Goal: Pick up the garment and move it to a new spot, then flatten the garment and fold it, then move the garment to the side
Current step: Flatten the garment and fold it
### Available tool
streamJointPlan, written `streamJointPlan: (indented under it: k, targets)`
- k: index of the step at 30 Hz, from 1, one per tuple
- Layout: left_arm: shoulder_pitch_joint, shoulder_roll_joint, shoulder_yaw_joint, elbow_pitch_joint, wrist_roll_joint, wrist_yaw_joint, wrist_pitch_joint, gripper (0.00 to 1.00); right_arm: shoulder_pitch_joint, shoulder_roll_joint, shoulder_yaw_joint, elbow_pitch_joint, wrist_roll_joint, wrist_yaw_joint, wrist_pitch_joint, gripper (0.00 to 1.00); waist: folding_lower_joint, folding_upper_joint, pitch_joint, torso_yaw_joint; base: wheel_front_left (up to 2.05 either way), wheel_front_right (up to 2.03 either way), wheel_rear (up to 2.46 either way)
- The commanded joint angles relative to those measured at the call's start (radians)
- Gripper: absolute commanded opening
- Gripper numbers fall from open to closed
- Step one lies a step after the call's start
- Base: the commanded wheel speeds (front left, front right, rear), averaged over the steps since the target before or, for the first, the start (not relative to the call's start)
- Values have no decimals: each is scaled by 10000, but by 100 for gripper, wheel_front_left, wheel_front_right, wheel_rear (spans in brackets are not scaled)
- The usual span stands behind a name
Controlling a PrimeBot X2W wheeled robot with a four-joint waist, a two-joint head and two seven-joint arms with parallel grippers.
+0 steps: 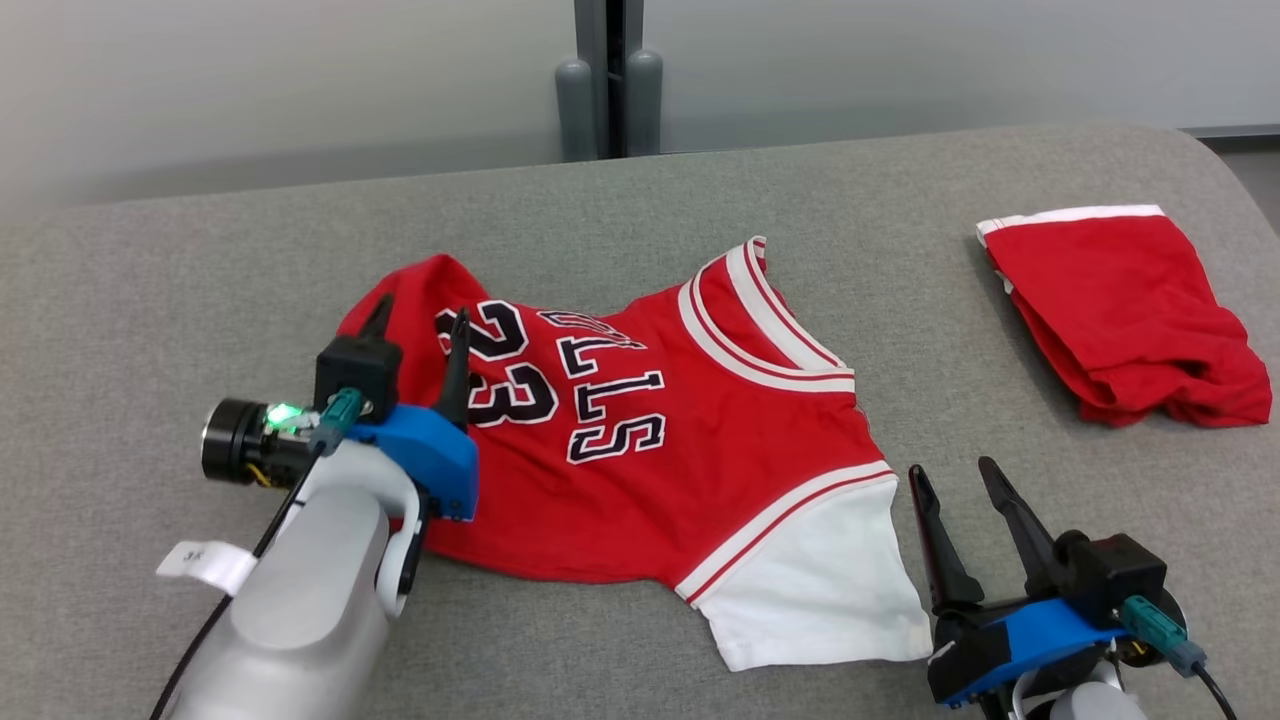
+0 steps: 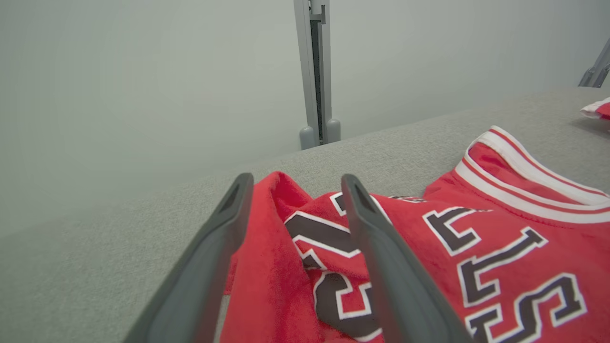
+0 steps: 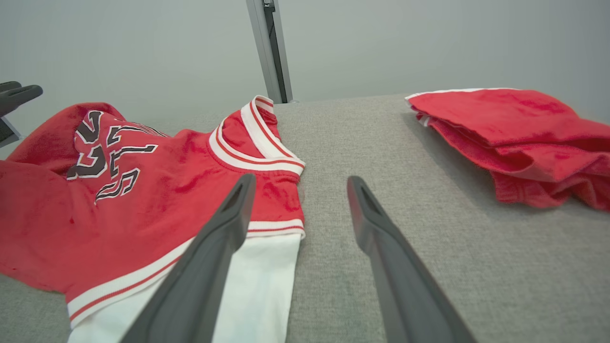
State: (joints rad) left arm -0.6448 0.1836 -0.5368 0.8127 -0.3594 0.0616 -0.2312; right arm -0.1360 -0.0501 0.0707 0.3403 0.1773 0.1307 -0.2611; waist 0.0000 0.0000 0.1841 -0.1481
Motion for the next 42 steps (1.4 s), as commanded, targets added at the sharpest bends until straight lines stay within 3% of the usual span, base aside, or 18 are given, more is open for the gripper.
streamJointPlan:
  k: [1,8,17,24,31,32,33,35,36,42]
  targets:
    - [184,9,85,-10,-126,-5,-68,100,121,-7,-31,28,22,1,-47,100,0,0,-29,20,0,0,0]
    - [1582,208,660,-684,-890,-32,-234,100,391,-7,-121,63,72,1,-51,100,0,0,-293,260,0,0,0]
    - [3478,691,645,-2191,-1432,117,871,100,370,-7,-119,9,92,1,-48,100,0,0,-272,488,0,0,0]
    - [4036,1051,872,-3151,-1730,434,1502,100,265,-7,-63,26,90,1,-49,100,0,0,-207,444,0,0,0]
    - [4059,979,1158,-3379,-2563,27,2096,100,242,-7,-85,33,49,1,-49,100,0,0,-181,327,0,0,0]
    - [4020,1010,1128,-3343,-2607,-17,2216,84,243,-7,-87,42,44,1,-49,100,0,0,-186,316,0,0,0]
    - [3975,1043,1113,-3317,-2638,-59,2290,46,246,-7,-94,48,39,1,-48,100,0,0,-190,306,0,0,0]
    - [3923,1027,1139,-3282,-2759,-143,2384,10,241,-7,-117,51,40,1,-49,100,0,0,-205,301,0,0,0]
    - [3903,1021,1147,-3276,-2796,-172,2413,0,245,-7,-132,49,39,1,-49,100,0,0,-218,306,0,0,0]
    - [3991,920,1141,-3468,-2820,-205,2056,0,363,-7,-231,24,53,1,-48,100,0,0,-381,486,0,0,0]
